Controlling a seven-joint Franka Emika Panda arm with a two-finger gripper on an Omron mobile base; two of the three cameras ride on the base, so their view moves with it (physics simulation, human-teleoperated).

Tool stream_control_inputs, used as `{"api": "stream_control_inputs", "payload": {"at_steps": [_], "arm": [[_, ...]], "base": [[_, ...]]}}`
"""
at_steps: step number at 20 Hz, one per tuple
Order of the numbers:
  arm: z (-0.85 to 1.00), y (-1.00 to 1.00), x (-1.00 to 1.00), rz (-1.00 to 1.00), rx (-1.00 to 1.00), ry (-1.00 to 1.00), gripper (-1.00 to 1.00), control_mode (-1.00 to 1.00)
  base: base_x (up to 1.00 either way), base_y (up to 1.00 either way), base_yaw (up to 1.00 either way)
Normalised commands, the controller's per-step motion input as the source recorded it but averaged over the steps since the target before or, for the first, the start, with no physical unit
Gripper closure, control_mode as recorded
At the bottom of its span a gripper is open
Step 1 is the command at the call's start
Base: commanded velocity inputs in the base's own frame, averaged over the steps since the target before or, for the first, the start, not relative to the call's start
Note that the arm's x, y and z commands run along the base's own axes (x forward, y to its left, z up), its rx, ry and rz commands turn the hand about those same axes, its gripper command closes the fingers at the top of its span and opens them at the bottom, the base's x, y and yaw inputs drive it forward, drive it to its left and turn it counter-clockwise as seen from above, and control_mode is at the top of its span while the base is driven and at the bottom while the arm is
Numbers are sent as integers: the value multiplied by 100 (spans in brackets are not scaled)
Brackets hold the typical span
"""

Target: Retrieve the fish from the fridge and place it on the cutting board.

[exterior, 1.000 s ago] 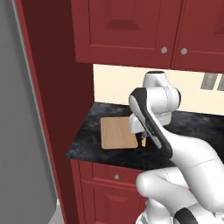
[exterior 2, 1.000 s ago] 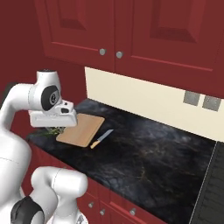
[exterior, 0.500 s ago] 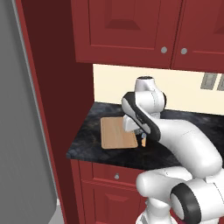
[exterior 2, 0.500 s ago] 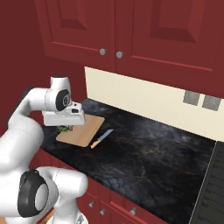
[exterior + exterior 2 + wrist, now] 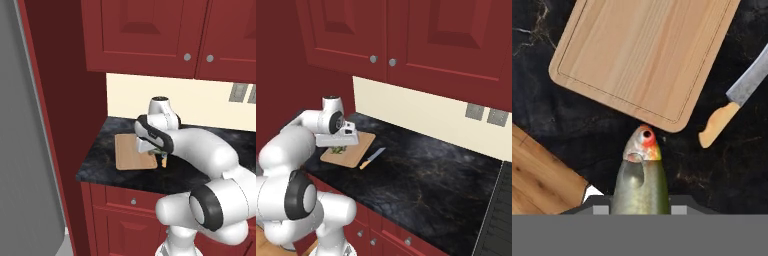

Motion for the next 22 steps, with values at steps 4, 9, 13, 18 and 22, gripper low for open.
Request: {"api": "stream_control_inputs", "payload": {"at_steps": [4,9,13,18,22], "arm": [[-33,0,62,0,0,-5,100,-100],[-30,0,67,0,0,0,100,-100],[-24,7,61,0,0,0,100,-100],[-25,11,59,0,0,0,100,-100],[-34,12,52,0,0,0,100,-100]], "base": [[0,0,0],[0,0,0],[0,0,0],[0,0,0],[0,0,0]]}}
